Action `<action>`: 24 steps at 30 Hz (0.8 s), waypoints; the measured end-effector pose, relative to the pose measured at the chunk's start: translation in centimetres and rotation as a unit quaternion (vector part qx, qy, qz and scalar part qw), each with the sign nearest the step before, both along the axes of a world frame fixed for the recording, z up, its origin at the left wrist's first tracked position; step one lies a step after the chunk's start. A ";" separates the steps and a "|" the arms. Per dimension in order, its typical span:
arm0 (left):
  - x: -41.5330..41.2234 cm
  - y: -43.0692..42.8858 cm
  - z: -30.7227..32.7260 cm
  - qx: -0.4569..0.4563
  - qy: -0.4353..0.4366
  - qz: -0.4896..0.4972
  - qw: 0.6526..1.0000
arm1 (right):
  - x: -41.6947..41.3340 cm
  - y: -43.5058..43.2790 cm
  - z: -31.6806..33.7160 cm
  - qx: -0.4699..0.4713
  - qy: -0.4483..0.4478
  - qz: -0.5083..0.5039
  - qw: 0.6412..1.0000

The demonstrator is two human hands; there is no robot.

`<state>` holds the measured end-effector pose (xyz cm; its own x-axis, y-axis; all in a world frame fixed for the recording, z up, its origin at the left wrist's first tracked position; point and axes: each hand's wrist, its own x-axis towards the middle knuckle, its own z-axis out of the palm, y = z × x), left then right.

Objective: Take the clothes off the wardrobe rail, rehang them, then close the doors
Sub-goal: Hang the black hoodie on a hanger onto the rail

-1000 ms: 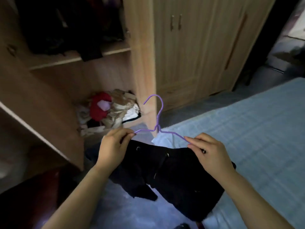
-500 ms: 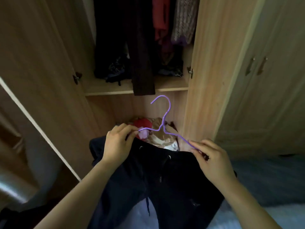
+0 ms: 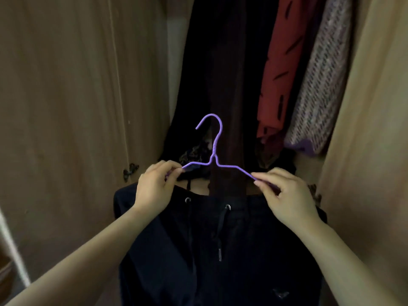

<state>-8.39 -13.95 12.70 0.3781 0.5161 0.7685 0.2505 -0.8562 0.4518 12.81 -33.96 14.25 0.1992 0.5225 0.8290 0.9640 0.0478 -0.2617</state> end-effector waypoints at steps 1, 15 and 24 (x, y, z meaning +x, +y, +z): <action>0.9 1.9 1.6 0.008 -0.008 0.001 1.000 | 0.8 1.7 1.7 0.005 -0.013 0.002 1.000; 14.1 24.5 24.5 0.106 -0.140 -0.066 0.982 | 12.4 17.8 21.6 0.046 -0.174 -0.121 0.976; 20.5 33.4 33.7 0.115 -0.202 -0.099 0.968 | 16.4 26.0 31.7 0.108 -0.159 -0.058 0.980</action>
